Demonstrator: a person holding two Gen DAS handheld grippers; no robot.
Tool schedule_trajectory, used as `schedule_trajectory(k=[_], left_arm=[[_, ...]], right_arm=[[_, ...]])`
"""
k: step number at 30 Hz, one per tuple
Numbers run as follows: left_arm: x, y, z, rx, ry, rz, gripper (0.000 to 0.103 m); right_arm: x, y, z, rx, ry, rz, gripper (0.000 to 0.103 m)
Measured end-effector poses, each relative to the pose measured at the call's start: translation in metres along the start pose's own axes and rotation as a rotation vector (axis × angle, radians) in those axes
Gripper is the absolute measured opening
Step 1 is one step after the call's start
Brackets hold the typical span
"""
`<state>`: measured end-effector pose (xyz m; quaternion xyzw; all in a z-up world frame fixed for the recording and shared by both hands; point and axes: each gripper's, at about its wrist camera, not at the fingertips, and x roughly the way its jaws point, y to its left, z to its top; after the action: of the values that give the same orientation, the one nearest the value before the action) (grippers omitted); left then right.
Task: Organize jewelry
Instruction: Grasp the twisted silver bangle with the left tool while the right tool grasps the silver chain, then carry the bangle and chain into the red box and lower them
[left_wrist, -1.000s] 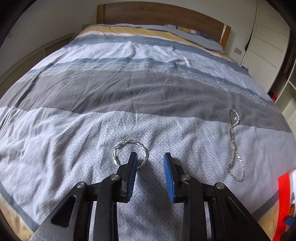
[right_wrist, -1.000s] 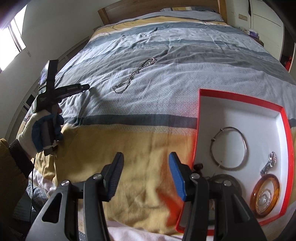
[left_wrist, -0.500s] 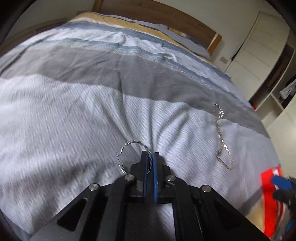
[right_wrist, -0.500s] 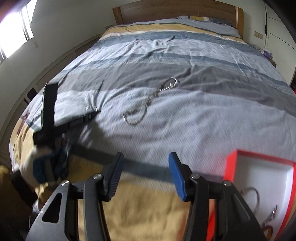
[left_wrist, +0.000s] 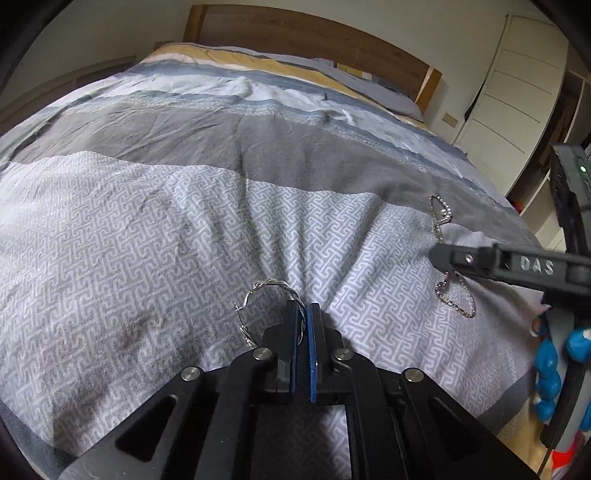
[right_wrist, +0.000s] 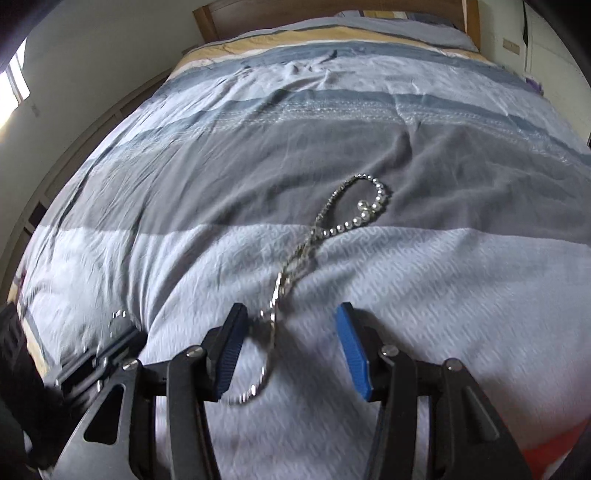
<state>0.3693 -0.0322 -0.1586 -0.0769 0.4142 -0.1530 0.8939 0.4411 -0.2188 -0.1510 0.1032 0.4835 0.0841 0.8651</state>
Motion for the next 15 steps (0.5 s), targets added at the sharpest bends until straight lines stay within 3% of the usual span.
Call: schedule_trajectory(k=[3,5,7,8,9,15], left_arm=[[0.001,0.002,0.000,-0.004,0.003,0.000,0.006],[0.002,0.005,0.001,-0.018,0.007,-0.014,0.006],[0.003,0.005,0.002,-0.019,0.011,-0.014,0.006],[0.002,0.005,0.002,-0.020,0.014,-0.014,0.006],[0.002,0.005,0.003,-0.020,0.018,-0.013,0.006],[-0.011,-0.009,0.007,0.021,0.038,0.027,0.004]], right_arm=[[0.011,0.002,0.001,-0.023,0.025,-0.014,0.050],[0.009,0.008,-0.001,-0.059,0.034,-0.034,0.045],[0.005,0.010,-0.006,-0.083,0.042,-0.050,0.027],[0.002,0.010,-0.009,-0.080,0.046,-0.046,0.010],[-0.002,0.009,-0.014,-0.067,0.054,-0.035,0.004],[-0.059,0.013,-0.062,-0.049,0.024,0.053,0.004]])
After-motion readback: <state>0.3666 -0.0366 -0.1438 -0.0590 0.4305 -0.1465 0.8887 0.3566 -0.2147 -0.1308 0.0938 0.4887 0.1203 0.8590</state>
